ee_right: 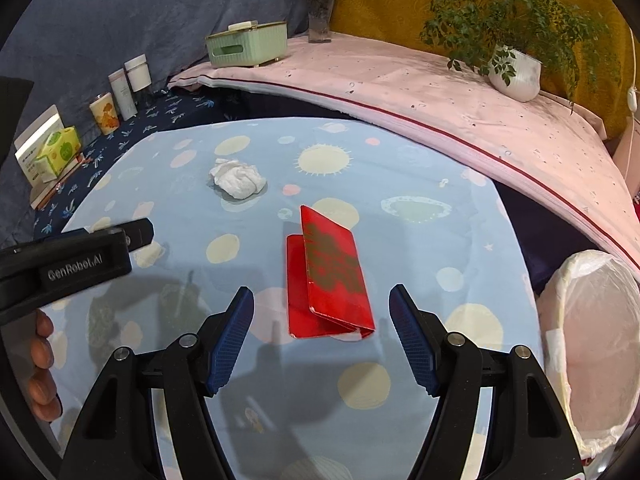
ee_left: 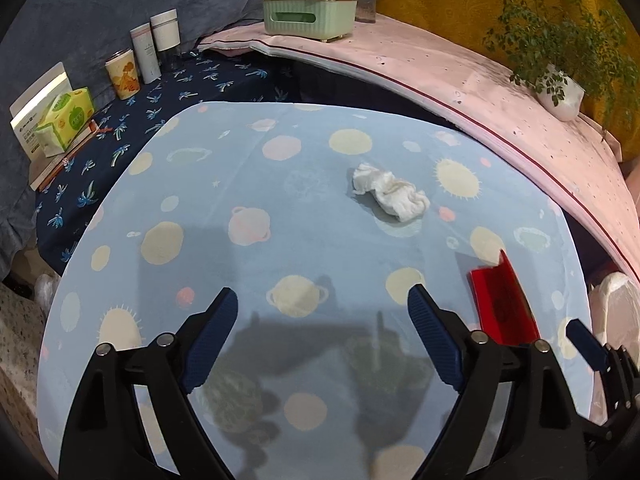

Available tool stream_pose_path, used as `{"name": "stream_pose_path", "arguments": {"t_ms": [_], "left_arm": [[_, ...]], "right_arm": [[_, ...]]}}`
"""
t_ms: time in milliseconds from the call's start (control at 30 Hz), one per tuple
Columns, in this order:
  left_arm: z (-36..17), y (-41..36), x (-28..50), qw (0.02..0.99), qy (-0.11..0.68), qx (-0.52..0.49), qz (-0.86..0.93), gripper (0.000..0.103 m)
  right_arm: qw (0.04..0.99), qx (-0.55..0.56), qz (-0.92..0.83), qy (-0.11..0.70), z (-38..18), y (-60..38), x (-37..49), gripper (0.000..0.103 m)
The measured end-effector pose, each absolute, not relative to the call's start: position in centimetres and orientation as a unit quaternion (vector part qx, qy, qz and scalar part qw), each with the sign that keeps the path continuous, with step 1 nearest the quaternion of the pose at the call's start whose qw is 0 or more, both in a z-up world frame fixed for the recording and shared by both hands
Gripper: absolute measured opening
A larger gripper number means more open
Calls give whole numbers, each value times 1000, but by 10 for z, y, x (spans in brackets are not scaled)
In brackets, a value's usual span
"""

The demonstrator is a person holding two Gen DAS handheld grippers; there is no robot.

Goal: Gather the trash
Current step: 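Move both open grippers back over the red envelope and white tissue, then grasp the red envelope with the right gripper while the left gripper grasps the white tissue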

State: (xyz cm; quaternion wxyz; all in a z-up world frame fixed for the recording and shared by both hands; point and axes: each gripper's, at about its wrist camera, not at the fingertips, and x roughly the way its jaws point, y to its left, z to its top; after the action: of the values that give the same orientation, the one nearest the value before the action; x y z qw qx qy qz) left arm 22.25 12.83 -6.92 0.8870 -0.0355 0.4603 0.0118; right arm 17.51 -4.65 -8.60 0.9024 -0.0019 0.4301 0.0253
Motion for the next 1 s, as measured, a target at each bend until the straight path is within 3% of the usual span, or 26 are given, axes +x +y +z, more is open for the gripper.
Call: {"name": "stream_pose_path", "arguments": {"t_ms": [133,333,467,667,833,1000], "left_arm": [[-71,126,241,888,458,-39,9,88],[-81,111,275,885,464,-39,-5,88],[-89,98,298,883,468,-35,-15,88],[-105,83,327,875,481,-37,-25,87],[-120,77,338,864,500,-44,-41,69],[-121,70,335,860,504,-50,-64,35]], "right_arm": [[900,-1,16,436,-96,-47,187,62],[894,-2,5,448,-109,-51,206,41],[890,8,1,455,-116,-57,218,18],[888,18,2,459,-120,-61,231,7],[887,27,3,462,-123,-63,237,7],[887,33,4,461,-124,-65,238,6]]}}
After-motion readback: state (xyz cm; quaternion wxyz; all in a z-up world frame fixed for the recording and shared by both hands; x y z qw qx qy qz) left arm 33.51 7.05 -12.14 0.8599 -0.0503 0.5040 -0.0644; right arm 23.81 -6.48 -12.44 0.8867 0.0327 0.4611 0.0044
